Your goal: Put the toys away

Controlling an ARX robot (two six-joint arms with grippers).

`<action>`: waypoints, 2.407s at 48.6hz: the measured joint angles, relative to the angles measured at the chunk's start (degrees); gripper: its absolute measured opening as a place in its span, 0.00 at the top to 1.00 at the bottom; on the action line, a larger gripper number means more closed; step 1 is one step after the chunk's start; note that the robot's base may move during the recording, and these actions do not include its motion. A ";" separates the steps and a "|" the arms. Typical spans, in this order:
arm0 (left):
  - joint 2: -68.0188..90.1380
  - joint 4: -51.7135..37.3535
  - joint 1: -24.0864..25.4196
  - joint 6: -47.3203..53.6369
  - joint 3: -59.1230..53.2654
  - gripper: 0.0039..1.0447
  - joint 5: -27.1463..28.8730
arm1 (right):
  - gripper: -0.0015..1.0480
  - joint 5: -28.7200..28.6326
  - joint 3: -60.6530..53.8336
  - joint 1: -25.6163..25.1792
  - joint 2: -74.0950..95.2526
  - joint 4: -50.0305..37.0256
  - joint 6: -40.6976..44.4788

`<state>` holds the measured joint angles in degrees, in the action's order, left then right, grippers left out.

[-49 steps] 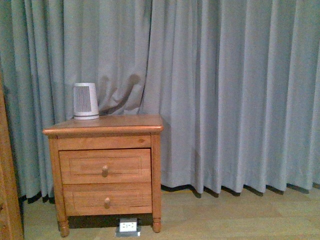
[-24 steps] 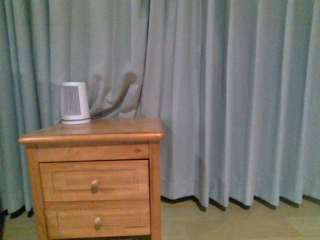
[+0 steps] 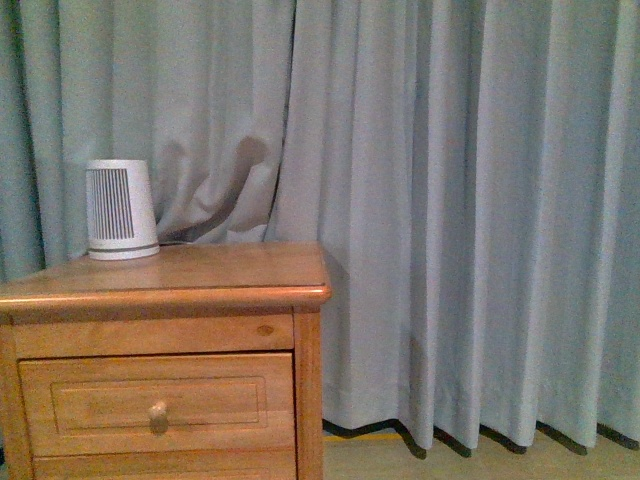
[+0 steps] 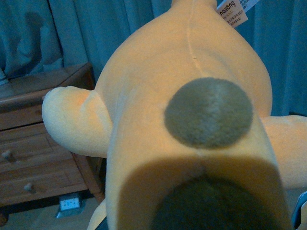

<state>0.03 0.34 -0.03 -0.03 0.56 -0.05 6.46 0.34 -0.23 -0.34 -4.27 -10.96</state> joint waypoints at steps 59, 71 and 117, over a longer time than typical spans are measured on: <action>0.02 0.00 -0.09 0.00 0.00 0.05 0.11 | 0.81 0.09 0.00 0.09 0.00 -0.11 -0.02; 0.02 0.00 -0.13 0.00 0.00 0.05 0.07 | 0.81 0.13 0.00 0.09 0.00 -0.11 0.00; -0.02 0.00 -0.13 0.02 0.00 0.05 0.07 | 0.81 0.09 0.00 0.00 0.00 -0.11 -0.04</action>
<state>0.01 0.34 -0.16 -0.01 0.56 0.01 6.55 0.34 -0.23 -0.34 -4.38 -11.00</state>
